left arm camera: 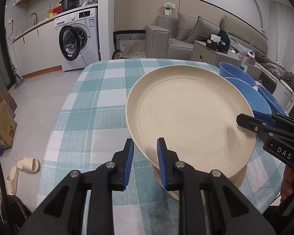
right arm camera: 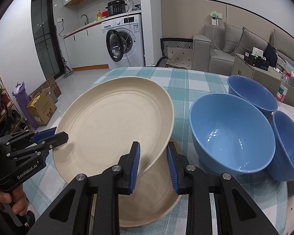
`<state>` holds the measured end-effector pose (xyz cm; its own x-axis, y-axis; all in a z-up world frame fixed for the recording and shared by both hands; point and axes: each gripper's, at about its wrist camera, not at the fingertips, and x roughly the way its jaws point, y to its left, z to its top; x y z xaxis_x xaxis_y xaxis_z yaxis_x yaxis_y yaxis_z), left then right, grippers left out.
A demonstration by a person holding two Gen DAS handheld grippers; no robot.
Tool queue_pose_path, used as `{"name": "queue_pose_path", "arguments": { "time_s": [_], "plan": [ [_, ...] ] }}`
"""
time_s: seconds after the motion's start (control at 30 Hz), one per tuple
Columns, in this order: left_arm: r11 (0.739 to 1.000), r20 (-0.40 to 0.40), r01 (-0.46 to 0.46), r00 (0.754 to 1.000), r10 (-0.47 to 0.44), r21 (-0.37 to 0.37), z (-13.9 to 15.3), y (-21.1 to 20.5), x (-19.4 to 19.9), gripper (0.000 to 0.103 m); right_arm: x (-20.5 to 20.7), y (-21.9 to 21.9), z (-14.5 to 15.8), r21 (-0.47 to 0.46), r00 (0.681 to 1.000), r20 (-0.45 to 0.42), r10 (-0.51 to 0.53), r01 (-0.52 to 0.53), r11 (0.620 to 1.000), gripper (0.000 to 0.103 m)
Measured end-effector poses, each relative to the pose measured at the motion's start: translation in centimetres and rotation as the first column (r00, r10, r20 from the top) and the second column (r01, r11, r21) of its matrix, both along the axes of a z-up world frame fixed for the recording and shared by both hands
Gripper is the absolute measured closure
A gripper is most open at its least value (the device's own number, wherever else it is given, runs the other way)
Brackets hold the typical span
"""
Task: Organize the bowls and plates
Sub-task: 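Lift the cream plate with both grippers and carry it over the stacked plates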
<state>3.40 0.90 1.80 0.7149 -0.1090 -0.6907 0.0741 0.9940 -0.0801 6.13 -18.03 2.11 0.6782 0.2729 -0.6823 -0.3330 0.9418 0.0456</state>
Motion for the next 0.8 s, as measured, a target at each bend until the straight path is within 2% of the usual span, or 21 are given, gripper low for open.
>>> {"name": "queue_pose_path", "arguments": {
  "time_s": [0.33, 0.8],
  "plan": [
    [1.000, -0.030, 0.030, 0.999, -0.030, -0.010, -0.7, -0.6, -0.3, 0.082, -1.3, -0.7, -1.2, -0.013, 1.000, -0.013, -0.028, 0.028, 1.000, 0.075],
    [0.996, -0.081, 0.076, 0.994, -0.073, 0.039, -1.9, -2.0, -0.3, 0.081, -1.7, -1.4, -2.6, -0.043, 0.998, -0.047, -0.039, 0.037, 0.998, 0.074]
  ]
}}
